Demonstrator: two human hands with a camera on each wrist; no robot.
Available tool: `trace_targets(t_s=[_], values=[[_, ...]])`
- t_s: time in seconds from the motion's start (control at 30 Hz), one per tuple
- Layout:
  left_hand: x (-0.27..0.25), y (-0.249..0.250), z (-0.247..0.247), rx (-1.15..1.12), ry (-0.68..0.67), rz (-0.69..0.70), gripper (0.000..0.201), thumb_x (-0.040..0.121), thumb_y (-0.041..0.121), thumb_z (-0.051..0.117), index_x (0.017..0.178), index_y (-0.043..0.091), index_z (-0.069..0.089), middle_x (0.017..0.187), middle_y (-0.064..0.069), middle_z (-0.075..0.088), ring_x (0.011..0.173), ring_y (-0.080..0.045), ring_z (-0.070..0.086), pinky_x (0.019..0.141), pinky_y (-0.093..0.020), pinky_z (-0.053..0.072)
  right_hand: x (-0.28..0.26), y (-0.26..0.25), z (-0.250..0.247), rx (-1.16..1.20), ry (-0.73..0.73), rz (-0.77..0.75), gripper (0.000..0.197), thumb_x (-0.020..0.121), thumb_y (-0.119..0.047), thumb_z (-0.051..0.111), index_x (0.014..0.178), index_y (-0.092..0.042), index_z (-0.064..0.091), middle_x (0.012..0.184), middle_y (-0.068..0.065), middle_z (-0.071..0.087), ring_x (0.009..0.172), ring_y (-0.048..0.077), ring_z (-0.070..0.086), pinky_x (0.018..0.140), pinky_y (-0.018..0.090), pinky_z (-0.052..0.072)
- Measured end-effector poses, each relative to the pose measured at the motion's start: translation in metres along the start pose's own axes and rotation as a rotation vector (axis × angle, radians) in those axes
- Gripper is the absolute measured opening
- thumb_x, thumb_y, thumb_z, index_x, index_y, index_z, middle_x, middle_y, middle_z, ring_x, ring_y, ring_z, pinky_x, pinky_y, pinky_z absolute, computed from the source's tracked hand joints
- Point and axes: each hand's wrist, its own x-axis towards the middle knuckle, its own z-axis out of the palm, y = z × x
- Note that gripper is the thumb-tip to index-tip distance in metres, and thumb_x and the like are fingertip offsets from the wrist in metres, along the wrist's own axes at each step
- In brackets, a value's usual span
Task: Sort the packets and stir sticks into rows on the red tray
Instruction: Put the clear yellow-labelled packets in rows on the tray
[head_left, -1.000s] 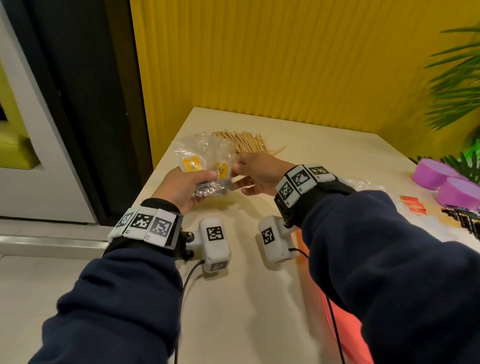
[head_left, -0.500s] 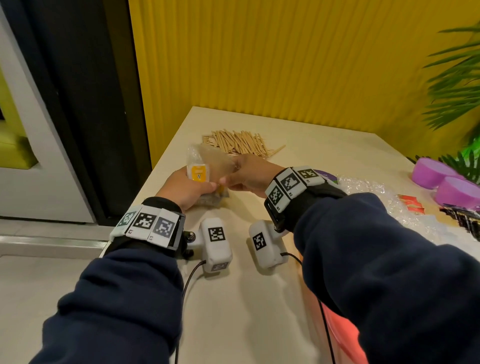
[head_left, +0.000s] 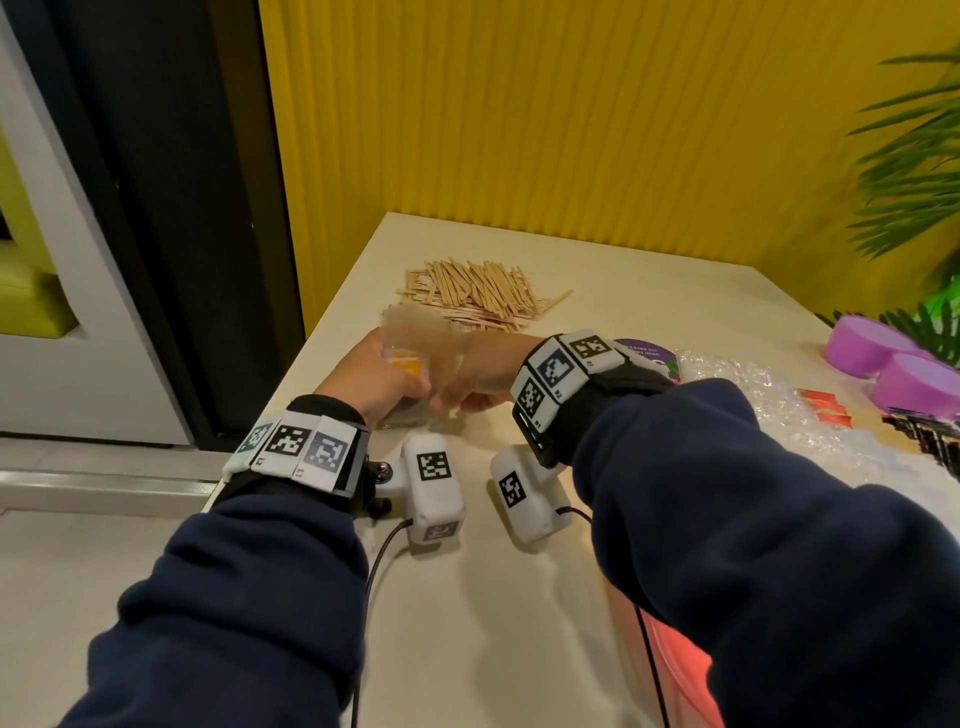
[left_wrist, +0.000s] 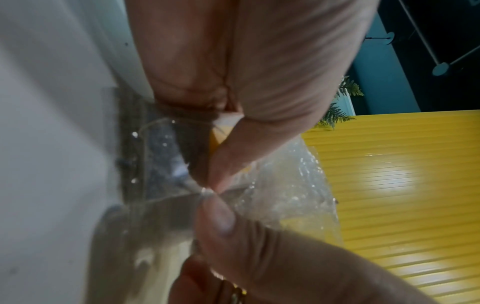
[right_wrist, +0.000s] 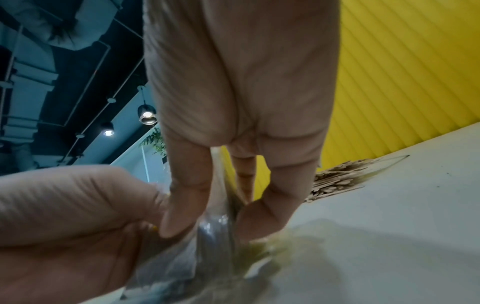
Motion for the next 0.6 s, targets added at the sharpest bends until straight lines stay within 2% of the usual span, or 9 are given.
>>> trace_targets(t_s=[0.07, 0.13, 0.2, 0.27, 0.33, 0.43, 0.5, 0.6], values=[[-0.0011, 0.0018, 0.0027, 0.005, -0.038, 0.048, 0.061, 0.074, -0.015, 0.061, 0.125, 0.015, 0.045, 0.107, -0.004, 0.057, 0.095, -0.021, 0.058, 0.092, -0.044, 0.05, 0.0035, -0.0007, 0.0034, -0.045, -0.007, 0.038, 0.038, 0.078, -0.004, 0.07, 0.114, -0.006, 0.058, 0.112, 0.009, 0.062, 0.106, 0.023, 0.059, 0.098, 0.038, 0.048], [-0.003, 0.0053, 0.0041, 0.039, -0.064, 0.097, 0.069, 0.075, -0.018, 0.056, 0.134, 0.012, 0.039, 0.103, -0.003, 0.056, 0.086, -0.015, 0.057, 0.085, -0.04, 0.051, 0.0062, -0.0023, 0.0067, -0.081, 0.012, 0.042, 0.039, 0.077, -0.004, 0.071, 0.114, -0.004, 0.059, 0.113, 0.01, 0.064, 0.107, 0.025, 0.06, 0.097, 0.038, 0.049], [-0.003, 0.0069, 0.0029, 0.086, -0.07, 0.121, 0.079, 0.067, -0.014, 0.055, 0.135, 0.021, 0.037, 0.113, -0.006, 0.056, 0.096, -0.023, 0.058, 0.084, -0.05, 0.053, 0.0084, -0.0036, 0.0062, -0.104, 0.082, 0.025, 0.034, 0.077, -0.002, 0.07, 0.11, 0.0, 0.061, 0.105, 0.011, 0.064, 0.107, 0.027, 0.062, 0.095, 0.04, 0.05], [-0.0016, 0.0065, 0.0012, 0.081, -0.061, 0.136, 0.077, 0.069, -0.016, 0.051, 0.133, 0.024, 0.037, 0.12, -0.009, 0.053, 0.104, -0.032, 0.056, 0.086, -0.055, 0.051, 0.0091, -0.0033, 0.0029, -0.086, 0.156, -0.002, 0.022, 0.078, 0.0, 0.068, 0.099, 0.001, 0.063, 0.096, 0.012, 0.065, 0.102, 0.027, 0.064, 0.093, 0.039, 0.051], [0.0009, 0.0048, 0.0002, 0.064, -0.064, 0.158, 0.074, 0.07, -0.02, 0.047, 0.127, 0.028, 0.041, 0.122, -0.006, 0.053, 0.109, -0.033, 0.053, 0.087, -0.055, 0.05, 0.0074, -0.003, 0.0, -0.047, 0.16, 0.011, 0.014, 0.078, 0.001, 0.067, 0.091, -0.004, 0.061, 0.09, 0.01, 0.062, 0.096, 0.024, 0.064, 0.092, 0.035, 0.052], [0.0011, 0.0041, 0.0004, 0.002, -0.082, 0.127, 0.078, 0.067, -0.025, 0.041, 0.119, 0.033, 0.048, 0.115, 0.007, 0.052, 0.117, -0.028, 0.047, 0.085, -0.049, 0.052, 0.0062, -0.0003, -0.0022, -0.139, 0.14, 0.062, 0.025, 0.079, -0.005, 0.068, 0.103, -0.002, 0.063, 0.093, 0.011, 0.059, 0.083, 0.022, 0.055, 0.087, 0.031, 0.05], [-0.0001, 0.0048, 0.0004, -0.029, -0.091, 0.091, 0.08, 0.068, -0.026, 0.038, 0.121, 0.033, 0.047, 0.112, 0.009, 0.05, 0.116, -0.027, 0.045, 0.082, -0.05, 0.054, 0.0051, 0.0012, -0.002, -0.16, 0.156, 0.082, 0.035, 0.078, -0.008, 0.07, 0.111, -0.001, 0.062, 0.102, 0.012, 0.062, 0.088, 0.022, 0.056, 0.093, 0.034, 0.049], [-0.0022, 0.007, 0.0012, 0.012, -0.078, 0.088, 0.083, 0.07, -0.025, 0.039, 0.134, 0.028, 0.038, 0.126, -0.001, 0.046, 0.117, -0.028, 0.044, 0.071, -0.04, 0.055, 0.0043, 0.0004, 0.0007, -0.115, 0.151, 0.087, 0.036, 0.076, -0.004, 0.071, 0.111, -0.003, 0.062, 0.113, 0.013, 0.063, 0.105, 0.026, 0.06, 0.096, 0.039, 0.049]])
